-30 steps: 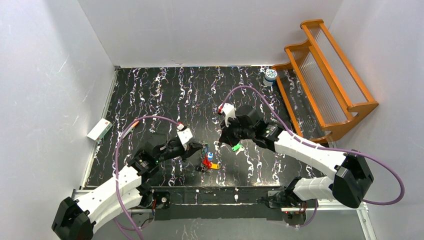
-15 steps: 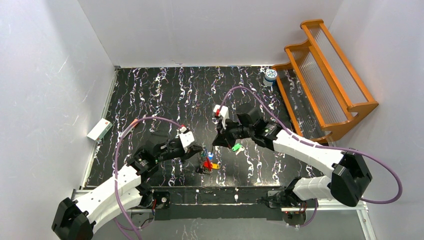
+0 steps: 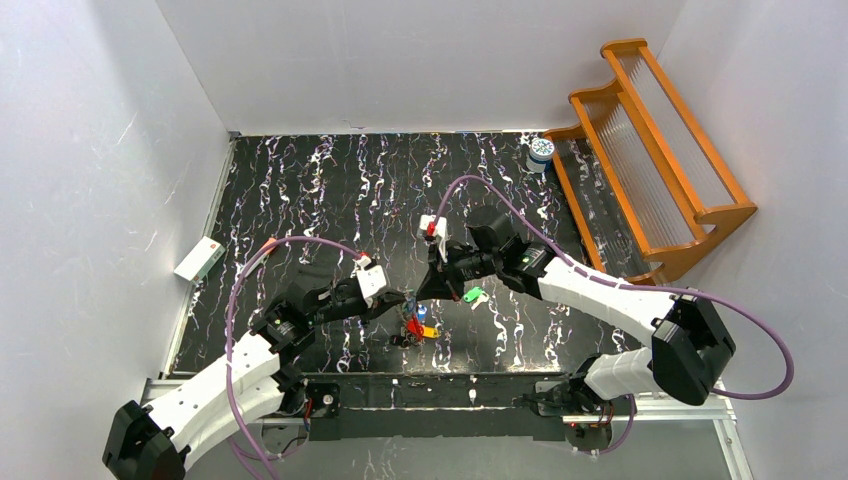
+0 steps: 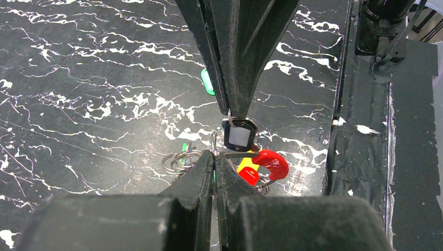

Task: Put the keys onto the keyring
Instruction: Insert the key onto the keyring.

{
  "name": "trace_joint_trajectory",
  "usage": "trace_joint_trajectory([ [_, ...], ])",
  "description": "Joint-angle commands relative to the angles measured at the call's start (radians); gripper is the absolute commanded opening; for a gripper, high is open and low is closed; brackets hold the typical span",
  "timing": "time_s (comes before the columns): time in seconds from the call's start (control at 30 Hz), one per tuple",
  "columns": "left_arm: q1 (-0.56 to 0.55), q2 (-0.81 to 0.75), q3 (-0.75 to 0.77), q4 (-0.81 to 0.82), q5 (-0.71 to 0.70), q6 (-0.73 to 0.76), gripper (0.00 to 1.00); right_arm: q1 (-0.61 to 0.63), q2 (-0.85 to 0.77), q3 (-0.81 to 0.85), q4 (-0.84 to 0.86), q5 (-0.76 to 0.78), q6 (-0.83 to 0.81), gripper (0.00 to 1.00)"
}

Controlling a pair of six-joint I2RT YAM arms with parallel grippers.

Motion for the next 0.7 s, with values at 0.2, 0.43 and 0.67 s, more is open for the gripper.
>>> trace_joint_trajectory([
  [0.2,-0.004,-0.005,0.008,0.024,0.026,0.013,0.00,-0.002,0.012,0.017,0.098,-0.070,-0.010,0.01],
  [0.43,-0.004,-0.004,0.008,0.023,0.028,0.014,0.00,-0.002,0.031,0.025,0.097,-0.058,-0.005,0.01],
  [0.67,-0.003,0.004,0.008,0.027,0.032,0.013,0.00,-0.001,0.043,0.034,0.108,-0.037,0.021,0.01],
])
